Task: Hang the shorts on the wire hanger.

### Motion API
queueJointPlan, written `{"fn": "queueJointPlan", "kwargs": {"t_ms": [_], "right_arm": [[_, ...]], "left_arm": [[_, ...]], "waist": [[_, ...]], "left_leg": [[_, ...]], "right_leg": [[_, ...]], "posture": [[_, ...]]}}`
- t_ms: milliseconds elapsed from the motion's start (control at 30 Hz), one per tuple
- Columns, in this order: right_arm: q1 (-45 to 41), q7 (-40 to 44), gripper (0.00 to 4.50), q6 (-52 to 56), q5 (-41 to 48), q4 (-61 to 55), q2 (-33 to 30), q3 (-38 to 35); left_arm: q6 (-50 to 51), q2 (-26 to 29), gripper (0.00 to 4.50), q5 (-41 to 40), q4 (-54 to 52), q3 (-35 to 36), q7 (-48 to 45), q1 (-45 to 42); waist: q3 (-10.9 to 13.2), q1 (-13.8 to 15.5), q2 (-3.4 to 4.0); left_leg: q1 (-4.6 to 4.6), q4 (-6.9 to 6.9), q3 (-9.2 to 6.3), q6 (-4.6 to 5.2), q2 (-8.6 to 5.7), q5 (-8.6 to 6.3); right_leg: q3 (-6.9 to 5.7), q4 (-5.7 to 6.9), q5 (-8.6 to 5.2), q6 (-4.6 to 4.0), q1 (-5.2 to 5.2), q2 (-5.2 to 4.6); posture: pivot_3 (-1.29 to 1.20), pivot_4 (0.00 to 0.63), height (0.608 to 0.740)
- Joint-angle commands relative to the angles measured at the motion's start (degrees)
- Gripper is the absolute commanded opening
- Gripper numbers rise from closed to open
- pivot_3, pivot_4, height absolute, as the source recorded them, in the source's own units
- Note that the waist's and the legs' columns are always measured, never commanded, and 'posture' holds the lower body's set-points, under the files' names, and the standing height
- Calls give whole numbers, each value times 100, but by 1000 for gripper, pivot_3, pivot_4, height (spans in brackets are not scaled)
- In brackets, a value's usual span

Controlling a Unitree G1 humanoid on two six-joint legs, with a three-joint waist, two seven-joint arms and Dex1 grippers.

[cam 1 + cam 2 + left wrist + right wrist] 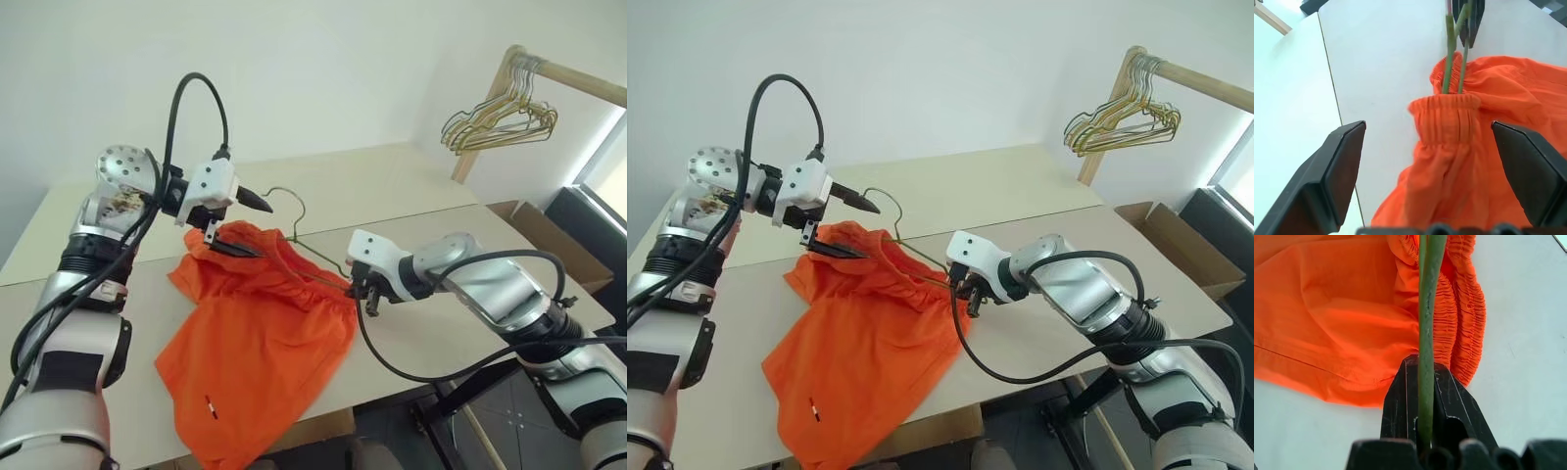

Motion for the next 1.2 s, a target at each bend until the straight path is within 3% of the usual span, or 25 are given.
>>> {"fn": "queueJointPlan", "kwargs": {"t_ms": [33,267,300,467,733,800,1100,1200], "right_arm": [[-93,42,0,-167,-55,-218,-106,-278],[-103,79,0,-186,-57,-325,-219,-343],[-102,90,0,-191,-54,-345,-236,-349],[-123,127,0,-197,-59,-384,-300,-375],[-114,213,0,-212,-33,-444,-374,-415],[-99,247,0,-214,15,-487,-388,-464],[44,277,0,-673,-124,-502,-434,-568],[152,331,738,-890,-194,-576,-555,-627]], "left_arm": [[-519,244,4453,106,197,-489,-32,-119],[-1068,-148,4453,713,888,-413,36,-301],[-1141,-196,4273,761,946,-389,36,-308],[-1288,-329,3064,891,1043,-282,-20,-286],[-1395,-388,463,1084,1193,-140,9,-286],[-1358,-381,80,1065,1161,-137,-24,-257],[-1054,-349,80,790,930,-203,-32,-151],[-1006,-314,0,741,856,-216,-32,-79]], "waist": [[0,-4,0],[0,29,0],[0,24,0],[0,1,0],[0,-18,0],[0,-18,0],[0,-19,0],[0,-22,0]], "left_leg": [[0,0,0,0,1,0],[-4,2,-1,0,-1,0],[-7,2,-1,1,-1,0],[-21,6,0,0,0,0],[-67,15,0,-13,0,8],[-70,19,0,-26,-1,15],[-74,34,0,-3,0,2],[-74,34,0,-3,0,2]], "right_leg": [[0,0,0,0,-1,1],[-2,-2,0,0,0,-2],[-2,-2,0,0,0,-2],[-3,-1,0,1,-14,-1],[-1,15,1,-1,-66,-1],[-1,14,1,-1,-66,-2],[-2,16,1,0,-65,0],[-1,17,1,0,-65,-1]], "posture": [[-94,0,740],[-107,0,740],[-109,0,740],[-120,0,740],[-122,0,740],[-123,0,740],[-125,0,740],[-126,0,740]]}}
